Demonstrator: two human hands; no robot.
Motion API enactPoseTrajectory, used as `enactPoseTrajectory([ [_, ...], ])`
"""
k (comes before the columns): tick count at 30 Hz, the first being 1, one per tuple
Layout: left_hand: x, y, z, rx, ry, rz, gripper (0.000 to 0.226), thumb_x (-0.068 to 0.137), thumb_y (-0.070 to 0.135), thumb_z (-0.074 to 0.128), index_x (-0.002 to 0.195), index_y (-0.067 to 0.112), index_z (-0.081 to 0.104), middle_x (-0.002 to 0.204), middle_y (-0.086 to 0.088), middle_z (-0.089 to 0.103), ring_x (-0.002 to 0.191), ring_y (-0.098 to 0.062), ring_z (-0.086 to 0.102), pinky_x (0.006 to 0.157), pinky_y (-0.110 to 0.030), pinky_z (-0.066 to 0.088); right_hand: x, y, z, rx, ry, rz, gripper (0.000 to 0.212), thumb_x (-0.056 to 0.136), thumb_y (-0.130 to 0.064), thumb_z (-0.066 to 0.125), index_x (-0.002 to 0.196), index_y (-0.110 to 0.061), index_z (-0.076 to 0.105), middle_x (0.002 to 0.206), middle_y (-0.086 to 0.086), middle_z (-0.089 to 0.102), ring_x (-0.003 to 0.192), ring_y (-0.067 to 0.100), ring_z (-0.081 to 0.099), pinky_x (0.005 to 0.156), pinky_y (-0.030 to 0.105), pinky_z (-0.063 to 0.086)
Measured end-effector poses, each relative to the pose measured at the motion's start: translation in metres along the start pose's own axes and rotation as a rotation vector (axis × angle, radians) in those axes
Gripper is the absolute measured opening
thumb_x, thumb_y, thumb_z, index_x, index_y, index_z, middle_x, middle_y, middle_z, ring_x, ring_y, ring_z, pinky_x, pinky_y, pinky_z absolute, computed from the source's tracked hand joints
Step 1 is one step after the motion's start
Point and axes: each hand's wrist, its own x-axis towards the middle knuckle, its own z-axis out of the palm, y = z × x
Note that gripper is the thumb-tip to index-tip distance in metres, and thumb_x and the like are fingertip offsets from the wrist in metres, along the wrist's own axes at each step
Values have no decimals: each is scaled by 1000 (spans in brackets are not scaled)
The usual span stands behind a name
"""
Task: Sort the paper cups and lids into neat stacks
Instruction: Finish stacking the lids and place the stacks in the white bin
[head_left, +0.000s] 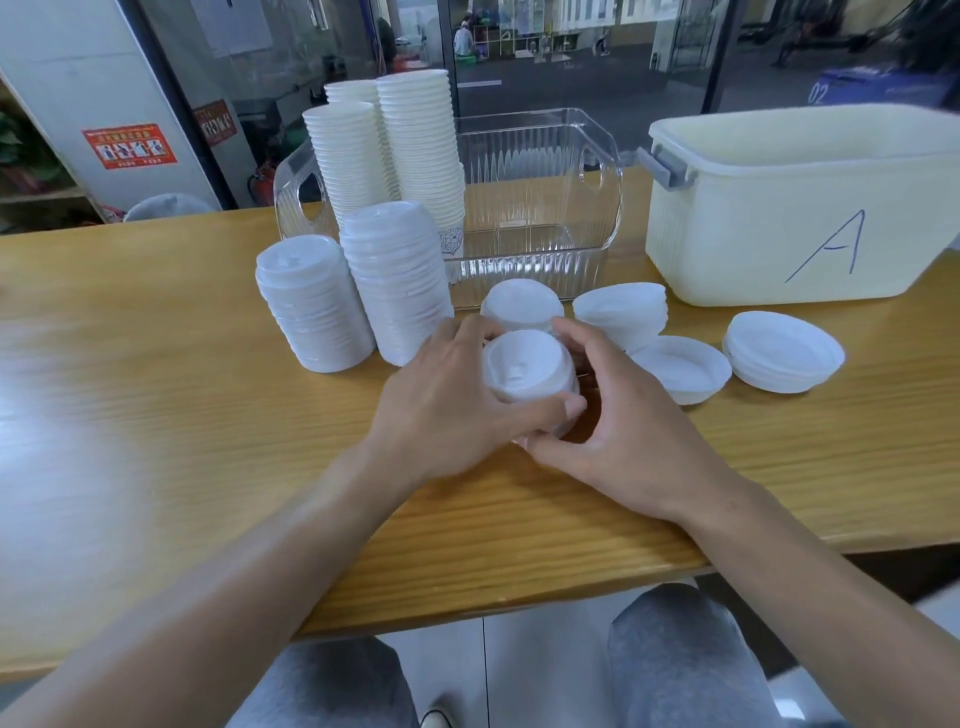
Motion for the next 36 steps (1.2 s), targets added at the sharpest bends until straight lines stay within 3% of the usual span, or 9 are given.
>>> enactPoseTrajectory([
  [4,-2,-12,-2,-241,-130,80,92,66,74,79,142,32,48,130,21,54,125,4,51,105,-31,48,0,1,-1,20,2,-1,103,74,-44,89,158,-32,31,149,-23,45,137,-5,42,115,23,37],
  [9,-2,-28,-5,-417,-109,154,61,74,35,93,127,34,62,121,21,70,121,0,62,107,-36,51,1,-1,-2,30,-5,12,101,74,-48,88,157,-35,31,148,-23,44,135,-5,42,113,22,38],
  [15,0,-31,-2,-355,-86,224,68,72,48,90,132,38,59,128,16,65,126,-5,59,108,-41,50,1,3,-2,33,-41,4,104,72,-41,91,157,-34,30,147,-22,45,136,-2,44,114,25,39],
  [19,-1,-30,0,-307,-72,244,67,74,53,85,133,40,57,128,15,63,125,-5,58,107,-38,50,4,7,-4,116,-64,36,92,74,-29,77,155,-33,36,146,-20,50,135,-1,47,115,28,41],
  [25,-4,-31,5,-225,-112,236,80,75,54,85,143,36,46,130,21,59,124,3,54,104,-22,43,13,15,-4,301,163,146,64,87,14,50,139,-23,58,135,-12,63,127,2,58,114,32,46],
  [31,-2,-41,-1,-227,-114,247,85,73,42,92,142,37,42,131,24,58,124,5,53,102,-16,43,30,11,-4,227,185,218,49,98,-8,58,144,-24,52,141,-13,55,129,4,52,115,27,40],
  [34,-2,-54,-13,-251,-136,209,87,72,33,95,138,46,40,130,31,56,123,12,51,99,-5,39,45,7,-1,152,125,215,46,100,-26,62,145,-25,48,136,-15,54,125,4,51,105,23,40],
  [36,-3,-61,-20,-254,-170,183,89,71,30,95,138,46,38,130,31,55,121,15,50,95,0,36,57,5,2,101,95,224,50,98,-35,65,144,-24,46,132,-11,57,117,7,55,89,20,43],
])
